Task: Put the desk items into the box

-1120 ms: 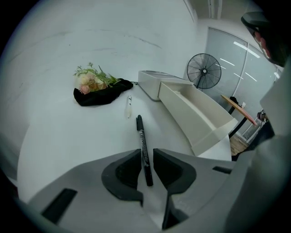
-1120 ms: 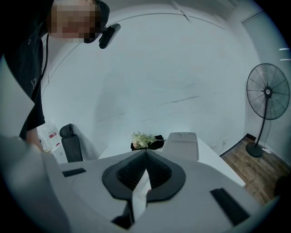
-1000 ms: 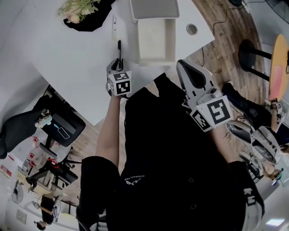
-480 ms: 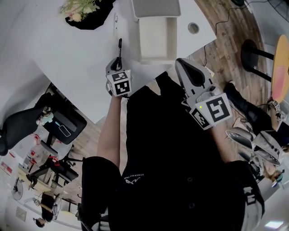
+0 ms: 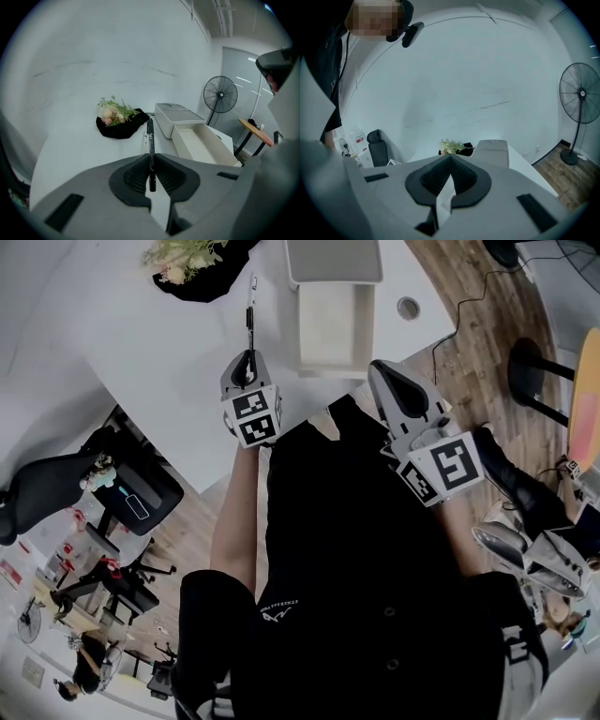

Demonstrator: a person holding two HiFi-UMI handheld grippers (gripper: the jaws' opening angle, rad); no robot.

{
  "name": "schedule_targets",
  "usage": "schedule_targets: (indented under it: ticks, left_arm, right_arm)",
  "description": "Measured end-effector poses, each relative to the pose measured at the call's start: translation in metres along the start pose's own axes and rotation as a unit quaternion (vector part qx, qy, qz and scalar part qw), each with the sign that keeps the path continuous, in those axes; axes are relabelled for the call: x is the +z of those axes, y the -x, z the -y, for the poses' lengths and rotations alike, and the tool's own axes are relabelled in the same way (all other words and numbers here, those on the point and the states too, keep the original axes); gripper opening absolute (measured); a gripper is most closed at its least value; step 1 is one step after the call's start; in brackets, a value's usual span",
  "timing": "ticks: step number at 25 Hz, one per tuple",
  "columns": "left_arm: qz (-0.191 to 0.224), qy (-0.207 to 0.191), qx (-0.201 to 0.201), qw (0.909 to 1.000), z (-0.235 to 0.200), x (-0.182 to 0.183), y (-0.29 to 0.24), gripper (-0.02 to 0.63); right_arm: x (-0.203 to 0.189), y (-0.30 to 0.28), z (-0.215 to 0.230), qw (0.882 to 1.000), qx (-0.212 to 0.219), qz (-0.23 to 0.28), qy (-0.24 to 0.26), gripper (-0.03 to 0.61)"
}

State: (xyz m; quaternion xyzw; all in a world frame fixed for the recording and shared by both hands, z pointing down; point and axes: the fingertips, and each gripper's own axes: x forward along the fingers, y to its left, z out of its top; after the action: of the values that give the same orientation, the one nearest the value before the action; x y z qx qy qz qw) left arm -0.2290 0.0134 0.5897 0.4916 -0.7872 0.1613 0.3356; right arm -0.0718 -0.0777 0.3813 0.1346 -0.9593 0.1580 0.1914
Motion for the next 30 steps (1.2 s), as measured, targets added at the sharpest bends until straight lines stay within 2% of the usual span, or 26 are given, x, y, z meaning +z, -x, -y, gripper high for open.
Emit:
schedule_targets:
  ticks: [8, 13, 23, 30]
  left_arm:
    - [0.061, -0.017, 0.008, 0.998, 0.013, 0.05, 0.033, 0.044]
    - [0.101, -0.018, -0.003, 0.9948, 0.028, 0.082, 0.059, 0.044]
    - [0.193, -0.019, -0.017, 0.9808, 0.068, 0.145, 0.121, 0.044]
    - [0.233, -0.014, -0.023, 0.9722, 0.096, 0.164, 0.154, 0.044]
  right_arm:
    - [0.011, 0.008, 0.004, 1.0, 0.012, 0.022, 0.003, -0.002]
    - [0.02, 0.015, 0.009, 0.999, 0.017, 0.039, 0.007, -0.002]
    - [0.036, 0.025, 0.026, 0.997, 0.044, 0.067, 0.009, -0.002]
    - [0.045, 0.032, 0.033, 0.994, 0.067, 0.078, 0.021, -0.002]
